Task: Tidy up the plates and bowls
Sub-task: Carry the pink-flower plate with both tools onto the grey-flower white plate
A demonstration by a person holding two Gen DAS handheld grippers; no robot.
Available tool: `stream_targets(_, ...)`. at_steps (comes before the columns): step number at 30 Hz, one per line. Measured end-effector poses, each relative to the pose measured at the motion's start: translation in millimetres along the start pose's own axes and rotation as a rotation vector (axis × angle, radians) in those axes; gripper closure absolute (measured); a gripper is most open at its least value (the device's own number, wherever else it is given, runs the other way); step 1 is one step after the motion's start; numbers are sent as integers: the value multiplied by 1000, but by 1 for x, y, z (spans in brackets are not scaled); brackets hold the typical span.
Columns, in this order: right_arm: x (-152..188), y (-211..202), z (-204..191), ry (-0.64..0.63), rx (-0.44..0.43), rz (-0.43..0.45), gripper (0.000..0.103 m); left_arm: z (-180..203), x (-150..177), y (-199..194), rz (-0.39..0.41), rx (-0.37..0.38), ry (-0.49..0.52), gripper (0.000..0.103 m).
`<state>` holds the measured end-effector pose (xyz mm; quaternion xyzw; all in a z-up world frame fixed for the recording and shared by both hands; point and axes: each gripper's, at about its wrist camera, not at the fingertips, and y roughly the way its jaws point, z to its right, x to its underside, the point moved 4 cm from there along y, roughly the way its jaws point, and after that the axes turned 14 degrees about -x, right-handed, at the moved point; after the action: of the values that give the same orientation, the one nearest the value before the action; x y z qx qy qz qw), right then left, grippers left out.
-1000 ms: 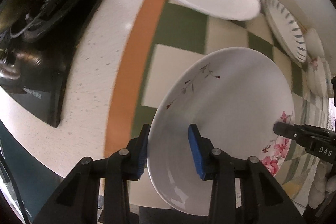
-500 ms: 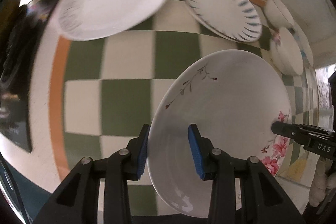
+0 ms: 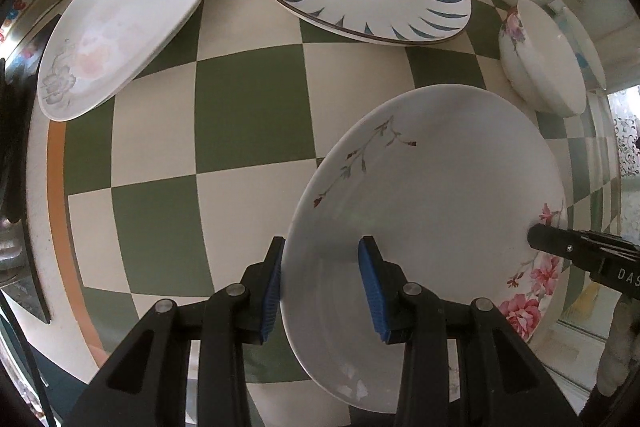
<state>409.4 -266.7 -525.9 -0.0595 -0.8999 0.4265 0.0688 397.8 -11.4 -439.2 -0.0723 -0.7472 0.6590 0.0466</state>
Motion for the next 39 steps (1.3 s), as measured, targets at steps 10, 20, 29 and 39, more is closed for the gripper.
stream_targets(10, -5, 13, -3, 17, 4, -22, 89, 17, -16, 9, -7, -20, -10, 69)
stream_targets(20, -5, -10, -12, 20, 37, -23, 84, -23, -21, -44, 92, 0, -135, 68)
stream_targets(29, -52, -23, -147, -241, -106, 11, 49, -158, -41, -53, 136, -45, -477, 62)
stream_targets(39, -217, 123, -253, -402, -49, -76, 50, -228, -72, 22, 41, -50, -637, 62)
